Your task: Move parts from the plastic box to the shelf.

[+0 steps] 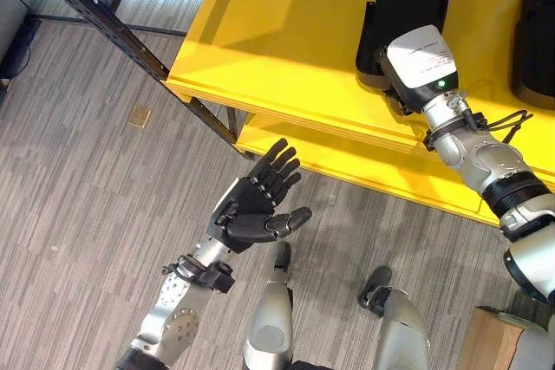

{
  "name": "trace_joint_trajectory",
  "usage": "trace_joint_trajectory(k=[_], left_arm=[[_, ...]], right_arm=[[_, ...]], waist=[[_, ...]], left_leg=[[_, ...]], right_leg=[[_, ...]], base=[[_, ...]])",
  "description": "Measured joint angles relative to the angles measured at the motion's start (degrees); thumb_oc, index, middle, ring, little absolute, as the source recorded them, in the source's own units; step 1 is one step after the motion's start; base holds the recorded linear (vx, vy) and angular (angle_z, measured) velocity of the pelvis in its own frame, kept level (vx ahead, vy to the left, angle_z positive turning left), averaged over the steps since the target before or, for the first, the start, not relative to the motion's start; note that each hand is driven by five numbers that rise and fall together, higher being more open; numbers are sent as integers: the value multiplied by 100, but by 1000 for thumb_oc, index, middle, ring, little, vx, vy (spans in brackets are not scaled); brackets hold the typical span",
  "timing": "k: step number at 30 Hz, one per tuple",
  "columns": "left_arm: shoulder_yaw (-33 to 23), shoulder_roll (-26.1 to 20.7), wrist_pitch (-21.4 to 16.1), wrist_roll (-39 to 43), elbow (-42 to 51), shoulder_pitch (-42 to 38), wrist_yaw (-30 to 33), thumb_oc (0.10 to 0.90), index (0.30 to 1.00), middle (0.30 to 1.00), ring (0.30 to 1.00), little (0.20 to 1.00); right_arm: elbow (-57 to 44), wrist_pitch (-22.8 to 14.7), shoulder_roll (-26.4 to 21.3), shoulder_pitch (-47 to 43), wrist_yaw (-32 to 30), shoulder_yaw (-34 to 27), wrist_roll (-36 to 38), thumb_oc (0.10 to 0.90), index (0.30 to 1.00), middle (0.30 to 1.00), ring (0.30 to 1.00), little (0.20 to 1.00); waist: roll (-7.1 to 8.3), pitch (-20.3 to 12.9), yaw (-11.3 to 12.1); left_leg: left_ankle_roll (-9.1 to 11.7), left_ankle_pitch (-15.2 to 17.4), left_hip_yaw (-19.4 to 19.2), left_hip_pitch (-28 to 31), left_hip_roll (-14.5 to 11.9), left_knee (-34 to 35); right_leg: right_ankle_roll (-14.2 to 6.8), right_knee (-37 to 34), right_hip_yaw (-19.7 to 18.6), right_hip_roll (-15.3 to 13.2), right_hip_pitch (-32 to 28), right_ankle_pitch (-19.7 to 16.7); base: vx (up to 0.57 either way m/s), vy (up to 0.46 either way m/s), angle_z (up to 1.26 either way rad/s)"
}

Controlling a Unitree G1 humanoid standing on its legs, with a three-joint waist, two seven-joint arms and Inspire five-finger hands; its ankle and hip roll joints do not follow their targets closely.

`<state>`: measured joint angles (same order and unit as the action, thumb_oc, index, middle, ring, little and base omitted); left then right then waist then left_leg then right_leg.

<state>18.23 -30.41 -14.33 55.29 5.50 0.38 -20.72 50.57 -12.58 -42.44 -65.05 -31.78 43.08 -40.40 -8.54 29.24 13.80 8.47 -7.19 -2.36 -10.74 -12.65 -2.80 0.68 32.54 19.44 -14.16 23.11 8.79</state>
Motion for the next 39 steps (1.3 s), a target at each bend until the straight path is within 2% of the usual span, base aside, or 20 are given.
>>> trace_joint_trajectory(k=[2, 3, 4, 5, 11, 14, 15, 17, 18, 19, 20, 21, 22, 23, 24, 25, 26, 29, 33, 39], left_arm=[[-1, -1, -13, 1, 0, 55, -1, 900, 1000, 1000, 1000, 1000], [0, 1, -41, 1, 5, 110, -4, 900, 1000, 1000, 1000, 1000], [-11, -7, -58, -1, 5, 106, -15, 900, 1000, 1000, 1000, 1000], [-90, -12, -116, -10, 24, 133, -48, 900, 1000, 1000, 1000, 1000], [-106, -21, -113, -80, 27, 293, -122, 900, 1000, 1000, 1000, 1000], [-108, -24, -108, -166, 38, 282, -177, 900, 1000, 1000, 1000, 1000], [-108, -24, -108, -166, 49, 286, -204, 900, 1000, 1000, 1000, 1000], [-63, -20, -101, -166, 87, 240, -267, 900, 1000, 1000, 1000, 1000], [20, -23, -54, -165, 102, 84, -323, 900, 1000, 1000, 1000, 1000], [46, -23, -40, -166, 102, 11, -375, 900, 1000, 1000, 1000, 1000], [80, -24, -40, -158, 94, -49, -411, 900, 1000, 1000, 1000, 1000], [141, -26, -40, -158, 56, -119, -451, 900, 1000, 1000, 1000, 1000], [220, -34, -45, -153, 44, -155, -476, 900, 1000, 1000, 1000, 1000], [243, -36, -45, -153, 37, -142, -497, 900, 1000, 1000, 1000, 1000], [263, -36, -45, -149, 20, -140, -494, 900, 1000, 1000, 1000, 1000], [258, -52, -38, -142, -3, -206, -486, 900, 1000, 1000, 1000, 1000], [230, -61, -46, -136, 4, -215, -485, 900, 1000, 1000, 1000, 1000], [219, -53, -44, -110, -51, -446, -451, 900, 1000, 1000, 1000, 1000], [225, -21, -47, -99, -67, -698, -438, 900, 1000, 1000, 1000, 1000], [226, -38, -53, -104, -69, -484, -359, 900, 1000, 1000, 1000, 1000]], right_arm=[[0, 63, -73, -35, -39, 91, -8, 400, 300, 300, 300, 300], [20, 90, -87, -43, -42, 92, -6, 400, 300, 300, 300, 300], [124, 78, -110, -47, -52, 114, -4, 400, 300, 300, 300, 300], [189, 79, -99, -95, -65, 121, 33, 400, 300, 300, 300, 300], [174, 191, -148, -151, -74, 116, 116, 400, 300, 300, 300, 300], [158, 169, -193, -156, -73, 115, 118, 400, 300, 300, 300, 300], [159, 166, -215, -155, -65, 116, 116, 400, 300, 300, 300, 300], [144, 216, -389, -153, -26, 112, 118, 400, 300, 300, 300, 300], [137, 235, -623, -137, 77, 83, 117, 400, 300, 300, 300, 300], [144, 264, -685, -124, 108, 72, 115, 400, 300, 300, 300, 300], [184, 298, -697, -125, 139, 75, 110, 400, 300, 300, 300, 300], [197, 330, -686, -127, 143, 75, 112, 400, 300, 300, 300, 300], [197, 327, -665, -146, 145, 76, 111, 400, 300, 300, 300, 300], [197, 319, -609, -150, 145, 75, 112, 400, 300, 300, 300, 300], [186, 307, -546, -154, 147, 114, 112, 400, 300, 300, 300, 300], [186, 274, -477, -116, 166, 134, 106, 400, 300, 300, 300, 300], [186, 252, -451, -102, 185, 134, 108, 400, 300, 300, 300, 300], [188, 283, -556, -99, 197, 116, 109, 400, 300, 300, 300, 300], [193, 382, -556, -114, 198, 114, 113, 400, 300, 300, 300, 300], [191, 273, -513, -115, 197, 117, 113, 400, 300, 300, 300, 300]], waist=[[1, -2, 25], [-1, -4, 43], [28, -11, 51], [33, -16, 84], [31, -18, 72], [29, -19, 31], [32, -21, 19], [33, -28, -86], [18, -38, -291], [17, -38, -350], [13, -40, -393], [-18, -58, -391], [-39, -73, -360], [-85, -102, -352], [-159, -147, -355], [-175, -147, -260], [-178, -146, -231], [-171, -143, -274], [-154, -132, -216], [-149, -129, -94]], left_leg=[[37, -26, 104, -7, -95, -6], [40, -26, 105, -15, -129, -27], [181, -24, 132, -33, -123, -81], [167, -14, 208, -37, -181, -89], [186, -68, 264, -66, -322, -87], [45, -186, 197, -49, -363, -34], [-22, -211, 92, -11, -362, 31], [-186, -667, -397, -48, -317, 214], [-340, -1173, -1034, -134, -233, 407], [-420, -1218, -1343, -164, -213, 385], [-401, -1163, -1433, -167, -193, 327], [-357, -1100, -1335, -181, -144, 296], [-234, -989, -1073, -95, -29, 395], [-206, -882, -964, -70, -14, 467], [-185, -726, -711, -70, 13, 474], [-178, -394, -262, -84, 103, 380], [-172, -294, -196, -40, 166, 392], [-6, -271, -231, -7, 267, 209], [-74, -212, -216, -31, 347, 162], [-187, -152, -285, -28, 435, 162]], right_leg=[[121, 262, 72, 40, 64, 194], [84, 383, 141, 92, 81, 261], [117, 542, 144, 30, 127, 375], [180, 619, 149, 32, 157, 500], [386, 967, 194, 120, 295, 739], [411, 1018, 241, 140, 286, 864], [411, 1034, 246, 128, 279, 885], [545, 1015, 482, -22, 209, 839], [584, 905, 805, -212, 82, 835], [607, 855, 913, -257, 22, 834], [579, 793, 921, -230, -29, 827], [532, 716, 905, -199, -64, 805], [440, 631, 810, -164, -58, 763], [413, 542, 754, -107, -59, 704], [477, 394, 682, 10, -67, 550], [512, 152, 454, 137, -67, 375], [465, 96, 363, 161, -70, 294], [250, -126, 308, 155, -187, 28], [113, -486, 345, 143, -349, -200], [-37, -881, 323, 131, -498, -440]], base=[[25, -154, 7], [26, -194, 8], [13, -150, 8], [4, -121, 10], [-2, -126, 2], [67, -84, 5], [-26, -72, 23], [-42, -56, 67], [1, 78, 103], [14, 120, 95], [44, 201, 43], [-15, 214, 7], [27, 245, -18], [36, 193, -36], [113, 150, -71], [95, 107, -84], [66, 63, -82], [20, 14, -17], [-4, 40, 3], [16, 59, -2]])
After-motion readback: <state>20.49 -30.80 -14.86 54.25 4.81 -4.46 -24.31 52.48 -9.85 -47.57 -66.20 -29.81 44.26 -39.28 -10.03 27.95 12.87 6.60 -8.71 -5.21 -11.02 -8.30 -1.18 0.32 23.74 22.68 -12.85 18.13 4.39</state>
